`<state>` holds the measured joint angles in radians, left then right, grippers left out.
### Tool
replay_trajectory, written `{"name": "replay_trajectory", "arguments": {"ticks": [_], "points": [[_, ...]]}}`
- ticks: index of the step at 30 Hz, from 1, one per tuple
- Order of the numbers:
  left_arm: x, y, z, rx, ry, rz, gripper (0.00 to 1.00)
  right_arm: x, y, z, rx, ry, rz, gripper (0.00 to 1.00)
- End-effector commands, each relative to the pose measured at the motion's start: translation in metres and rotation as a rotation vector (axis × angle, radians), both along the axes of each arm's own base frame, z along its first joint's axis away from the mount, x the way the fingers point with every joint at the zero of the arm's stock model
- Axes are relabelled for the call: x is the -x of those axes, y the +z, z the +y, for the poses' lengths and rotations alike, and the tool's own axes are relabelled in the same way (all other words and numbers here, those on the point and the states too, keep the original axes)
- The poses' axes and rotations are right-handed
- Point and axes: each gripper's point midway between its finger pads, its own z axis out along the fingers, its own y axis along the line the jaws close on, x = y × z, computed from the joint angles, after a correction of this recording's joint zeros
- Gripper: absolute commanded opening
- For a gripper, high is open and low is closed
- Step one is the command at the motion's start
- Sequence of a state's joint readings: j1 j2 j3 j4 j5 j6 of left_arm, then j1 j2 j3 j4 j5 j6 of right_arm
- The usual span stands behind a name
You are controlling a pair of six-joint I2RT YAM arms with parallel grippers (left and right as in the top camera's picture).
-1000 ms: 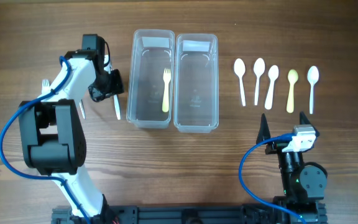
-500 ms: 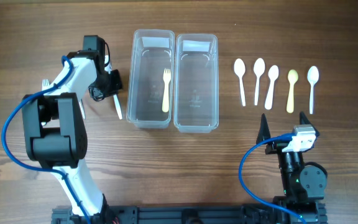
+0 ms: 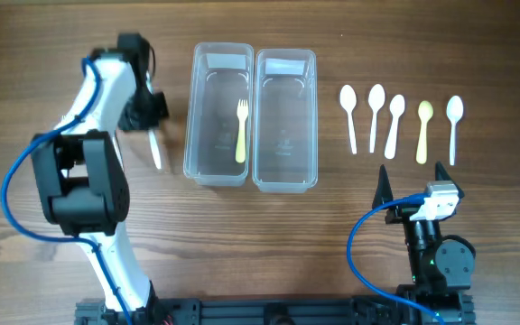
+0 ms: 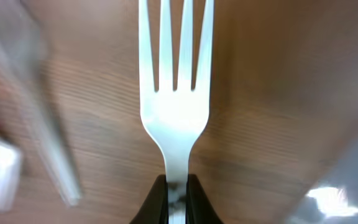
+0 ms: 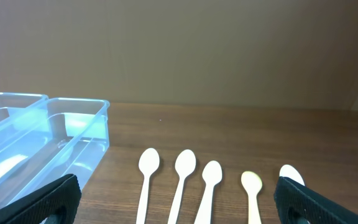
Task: Pack container
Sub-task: 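Move the white fork into the left container and release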
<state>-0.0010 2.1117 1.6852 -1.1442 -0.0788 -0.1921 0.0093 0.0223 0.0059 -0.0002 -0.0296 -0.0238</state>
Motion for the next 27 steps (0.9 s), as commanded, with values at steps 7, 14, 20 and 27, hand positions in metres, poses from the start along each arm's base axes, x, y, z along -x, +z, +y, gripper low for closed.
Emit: {"name": "replay_trajectory", "arguments": {"ticks": [7, 14, 20, 27], "points": [[-0.058, 0.184, -0.076, 0.180, -0.142, -0.405, 0.04, 0.000, 0.002, 0.002, 0.002, 0.013, -0.007, 1.00], [-0.049, 0.138, -0.140, 0.179, -0.329, -0.284, 0.04, 0.000, 0.002, 0.002, 0.002, 0.013, -0.007, 1.00], [-0.036, 0.081, -0.163, 0.166, -0.393, -0.139, 0.04, 0.000, 0.002, 0.002, 0.002, 0.013, -0.007, 1.00], [-0.029, 0.037, -0.160, 0.155, -0.385, -0.035, 0.04, 0.000, 0.002, 0.002, 0.002, 0.013, -0.007, 1.00]]}}
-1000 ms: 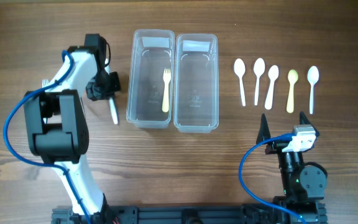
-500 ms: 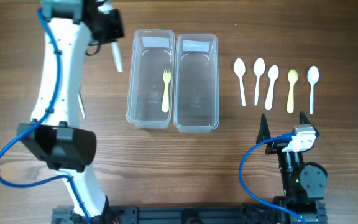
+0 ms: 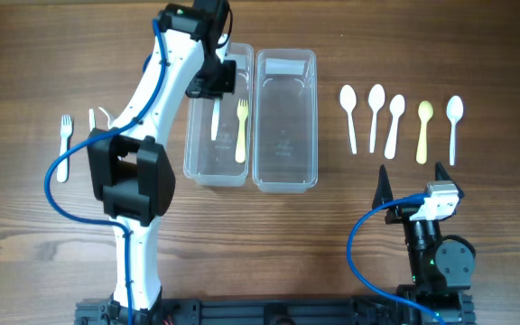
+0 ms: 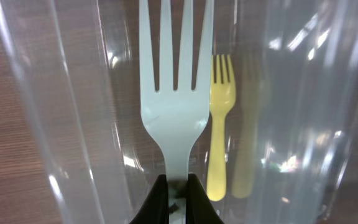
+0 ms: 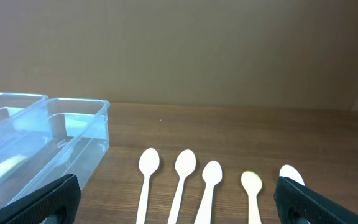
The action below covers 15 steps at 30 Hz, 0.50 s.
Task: Pack container
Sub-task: 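Move the white fork into the left container and release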
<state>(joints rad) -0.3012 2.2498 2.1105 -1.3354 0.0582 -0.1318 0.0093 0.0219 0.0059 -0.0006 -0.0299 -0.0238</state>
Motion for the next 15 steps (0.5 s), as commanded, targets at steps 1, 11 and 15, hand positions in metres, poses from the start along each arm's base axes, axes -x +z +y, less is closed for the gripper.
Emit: {"name": "replay_trajectory", "arguments": {"ticks": [1, 11, 15], "points": [[0.004, -0.017, -0.001, -0.002, -0.021, 0.043, 0.04, 0.000, 0.002, 0.002, 0.002, 0.012, -0.007, 1.00], [0.006, 0.062, 0.019, 0.030, 0.019, -0.074, 0.41, 0.000, 0.002, 0.002, 0.002, 0.012, -0.007, 1.00], [0.002, 0.120, 0.080, -0.046, 0.194, -0.229, 0.43, 0.000, 0.002, 0.002, 0.002, 0.012, -0.007, 1.00]]}}
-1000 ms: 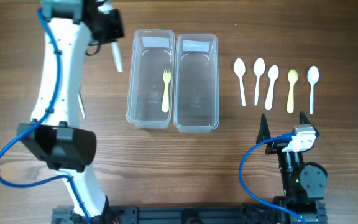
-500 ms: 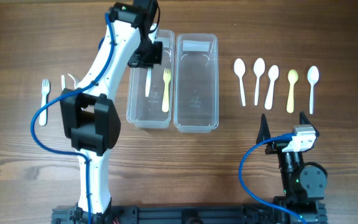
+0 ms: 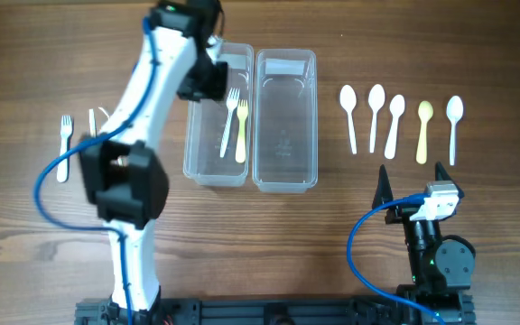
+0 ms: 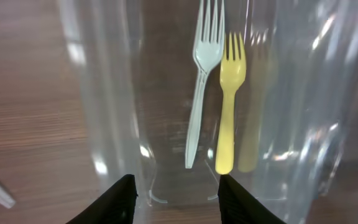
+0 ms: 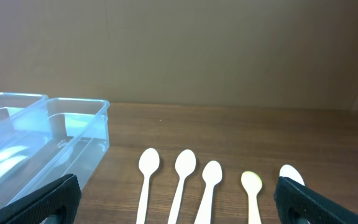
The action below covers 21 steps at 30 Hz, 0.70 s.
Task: Pack container
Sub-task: 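Move the white fork into the left container and release, then grasp the bent white fork with the left gripper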
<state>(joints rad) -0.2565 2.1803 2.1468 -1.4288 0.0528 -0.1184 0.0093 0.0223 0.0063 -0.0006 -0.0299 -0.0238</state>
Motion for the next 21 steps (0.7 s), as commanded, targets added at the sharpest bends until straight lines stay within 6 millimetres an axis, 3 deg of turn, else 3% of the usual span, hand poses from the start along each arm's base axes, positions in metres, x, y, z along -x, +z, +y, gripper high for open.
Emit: {"name": "replay_trajectory", "arguments": {"ticks": [1, 4, 9, 13, 19, 21], "points": [[-0.004, 0.091, 0.075, -0.080, 0.215, -0.230, 0.42, 0.000, 0.001, 0.002, 0.002, 0.012, -0.007, 1.00], [0.012, 0.102, 0.128, -0.135, 0.329, -0.209, 0.37, 0.000, 0.001, 0.002, 0.002, 0.012, -0.007, 1.00], [0.026, 0.081, 0.183, -0.150, 0.460, -0.126, 0.33, 0.000, 0.001, 0.002, 0.002, 0.012, -0.007, 1.00], [0.022, 0.046, 0.201, -0.156, 0.499, -0.103, 0.36, 0.000, 0.001, 0.002, 0.002, 0.012, -0.007, 1.00], [0.026, -0.026, 0.205, -0.166, 0.476, -0.053, 0.40, 0.000, 0.001, 0.002, 0.002, 0.012, -0.007, 1.00], [0.029, -0.051, 0.205, -0.167, 0.474, -0.045, 0.46, 0.000, 0.001, 0.002, 0.002, 0.012, -0.007, 1.00]]}}
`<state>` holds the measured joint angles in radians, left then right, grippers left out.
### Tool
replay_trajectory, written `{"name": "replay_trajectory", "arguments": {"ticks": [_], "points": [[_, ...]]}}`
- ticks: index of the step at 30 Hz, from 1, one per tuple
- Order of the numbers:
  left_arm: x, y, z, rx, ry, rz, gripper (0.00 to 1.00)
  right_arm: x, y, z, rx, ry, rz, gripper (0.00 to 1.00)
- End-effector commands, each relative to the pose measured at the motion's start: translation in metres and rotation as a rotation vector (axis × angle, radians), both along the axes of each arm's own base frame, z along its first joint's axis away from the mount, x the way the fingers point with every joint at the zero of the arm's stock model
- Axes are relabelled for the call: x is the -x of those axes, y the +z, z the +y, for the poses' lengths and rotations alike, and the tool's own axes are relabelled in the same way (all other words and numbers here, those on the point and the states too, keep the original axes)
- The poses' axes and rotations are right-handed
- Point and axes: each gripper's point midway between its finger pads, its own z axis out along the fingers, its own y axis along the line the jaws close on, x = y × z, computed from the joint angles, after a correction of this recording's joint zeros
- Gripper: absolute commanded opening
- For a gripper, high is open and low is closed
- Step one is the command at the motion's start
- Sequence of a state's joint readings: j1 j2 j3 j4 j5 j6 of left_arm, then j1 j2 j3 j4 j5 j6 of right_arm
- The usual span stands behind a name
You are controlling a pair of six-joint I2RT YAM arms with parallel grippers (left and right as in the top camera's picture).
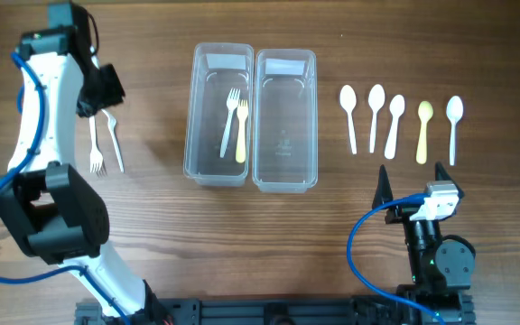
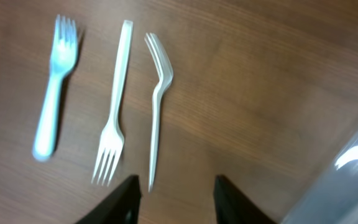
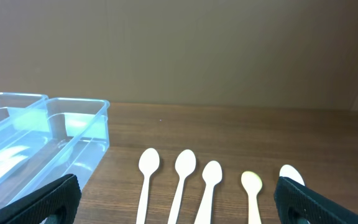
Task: Pack container
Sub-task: 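Grasp the bent white fork with the left gripper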
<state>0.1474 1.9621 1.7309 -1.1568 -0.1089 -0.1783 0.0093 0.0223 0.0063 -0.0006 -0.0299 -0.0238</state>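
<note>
Two clear containers stand side by side. The left container [image 1: 195, 135] holds a white fork [image 1: 230, 122] and a yellow fork [image 1: 242, 131]; the right container [image 1: 310, 135] is bare. My left gripper [image 1: 105, 97] [image 2: 176, 202] hangs open and empty over loose forks on the table: a white fork [image 2: 114, 137], a fork on its side [image 2: 157, 106] and a small pale fork [image 2: 55, 93]. Several spoons [image 1: 395, 125] [image 3: 184, 165] lie in a row at the right, one of them yellow [image 1: 424, 129]. My right gripper [image 1: 412, 179] [image 3: 176, 205] rests open near the front edge, below the spoons.
The left container's corner [image 2: 356, 165] shows at the right edge of the left wrist view. In the overhead view my left arm [image 1: 34, 108] stretches along the table's left side and hides the small pale fork.
My left gripper was open over the left container with the white fork lying beside the yellow one. Now it is open over the loose forks left of the containers. The right arm has not moved.
My left gripper was shut on a white fork over the table left of the containers. Then it held that fork inside the left container beside the yellow fork. Then it was open, the fork lying in the container. Now it is back over the loose forks.
</note>
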Motion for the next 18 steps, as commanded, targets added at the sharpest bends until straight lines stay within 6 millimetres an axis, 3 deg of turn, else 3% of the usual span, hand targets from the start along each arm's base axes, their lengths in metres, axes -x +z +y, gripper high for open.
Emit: {"name": "replay_trajectory", "arguments": {"ticks": [1, 4, 10, 18], "points": [[0.013, -0.042, 0.003, -0.008, -0.008, 0.047, 0.49, 0.000, 0.001, 0.002, 0.002, 0.012, -0.007, 1.00], [0.019, -0.066, 0.003, -0.007, -0.008, 0.053, 0.48, 0.000, 0.001, 0.002, 0.002, 0.012, -0.007, 1.00], [0.022, -0.092, 0.003, -0.010, -0.006, 0.039, 0.46, 0.000, 0.001, 0.002, 0.002, 0.012, -0.007, 1.00], [0.018, -0.096, 0.039, -0.019, 0.081, -0.020, 0.41, 0.000, 0.001, 0.002, 0.002, 0.012, -0.007, 1.00]]}}
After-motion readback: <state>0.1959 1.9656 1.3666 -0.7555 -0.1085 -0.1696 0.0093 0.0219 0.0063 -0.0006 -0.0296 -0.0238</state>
